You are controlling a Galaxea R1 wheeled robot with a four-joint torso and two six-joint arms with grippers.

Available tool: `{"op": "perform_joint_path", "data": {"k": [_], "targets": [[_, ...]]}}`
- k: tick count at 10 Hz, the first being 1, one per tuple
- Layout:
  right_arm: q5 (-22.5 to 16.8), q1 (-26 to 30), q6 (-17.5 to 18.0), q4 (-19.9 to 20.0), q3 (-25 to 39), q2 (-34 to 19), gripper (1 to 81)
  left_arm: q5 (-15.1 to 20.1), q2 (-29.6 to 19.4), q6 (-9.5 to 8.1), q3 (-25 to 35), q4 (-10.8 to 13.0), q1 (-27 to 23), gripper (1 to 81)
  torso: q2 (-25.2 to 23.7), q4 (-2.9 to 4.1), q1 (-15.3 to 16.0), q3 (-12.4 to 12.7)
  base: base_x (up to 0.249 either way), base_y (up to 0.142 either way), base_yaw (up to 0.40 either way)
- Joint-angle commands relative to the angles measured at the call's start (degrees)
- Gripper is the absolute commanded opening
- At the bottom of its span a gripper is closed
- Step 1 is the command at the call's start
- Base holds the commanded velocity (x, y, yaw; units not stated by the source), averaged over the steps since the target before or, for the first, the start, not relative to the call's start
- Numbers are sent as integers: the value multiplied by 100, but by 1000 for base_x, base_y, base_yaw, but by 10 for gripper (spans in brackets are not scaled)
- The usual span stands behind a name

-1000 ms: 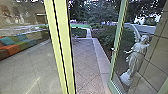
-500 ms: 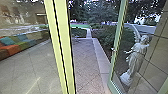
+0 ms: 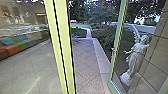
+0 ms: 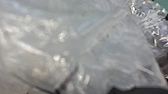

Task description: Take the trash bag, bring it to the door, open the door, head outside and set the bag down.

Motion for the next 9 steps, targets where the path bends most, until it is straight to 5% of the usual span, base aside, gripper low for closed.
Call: {"op": "perform_joint_path", "data": {"k": [1, 4, 9], "targets": [[-185, 79, -112, -274, -498, 482, 811, 435, -19, 10, -60, 35, -285, 10, 0, 0, 0, 0, 0, 0, 0], [-62, -1, -120, -397, -1168, 915, 811, 435, -10, 10, -60, 35, -285, 10, 0, 0, 0, 2, 0, 0, 0], [-53, 8, -120, -424, -1239, 967, 811, 435, -1, 10, -60, 35, -293, 10, 0, 0, -2, 5, 0, -25, 0]]}}
